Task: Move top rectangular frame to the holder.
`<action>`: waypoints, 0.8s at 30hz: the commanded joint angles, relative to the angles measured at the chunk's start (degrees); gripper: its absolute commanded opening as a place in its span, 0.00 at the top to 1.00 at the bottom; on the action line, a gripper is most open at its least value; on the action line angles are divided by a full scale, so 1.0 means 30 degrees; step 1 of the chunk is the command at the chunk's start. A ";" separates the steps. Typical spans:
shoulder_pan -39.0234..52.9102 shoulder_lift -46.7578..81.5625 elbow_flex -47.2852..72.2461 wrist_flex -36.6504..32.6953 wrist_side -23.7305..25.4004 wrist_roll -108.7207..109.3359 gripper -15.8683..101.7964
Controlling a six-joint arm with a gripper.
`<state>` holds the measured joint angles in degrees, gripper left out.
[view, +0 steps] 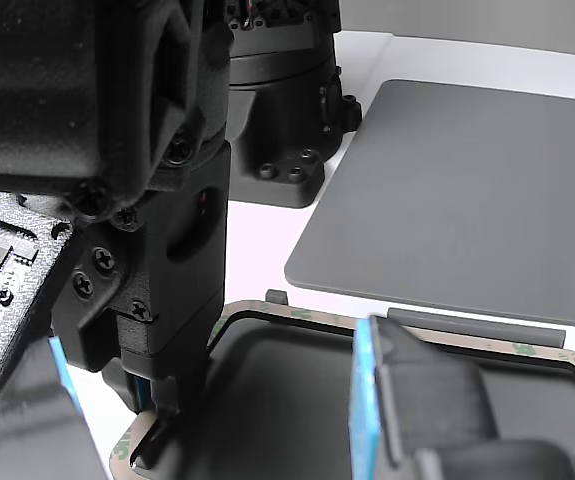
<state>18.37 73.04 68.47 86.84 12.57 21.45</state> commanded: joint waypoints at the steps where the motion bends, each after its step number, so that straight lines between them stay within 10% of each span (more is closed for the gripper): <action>1: -0.0322 0.0586 -0.0439 -0.0088 -0.0059 -0.0029 0.96; 24: -0.0293 0.0908 0.0264 -0.0293 -0.0117 0.0059 0.96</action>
<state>18.37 73.65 70.14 86.13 12.13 21.53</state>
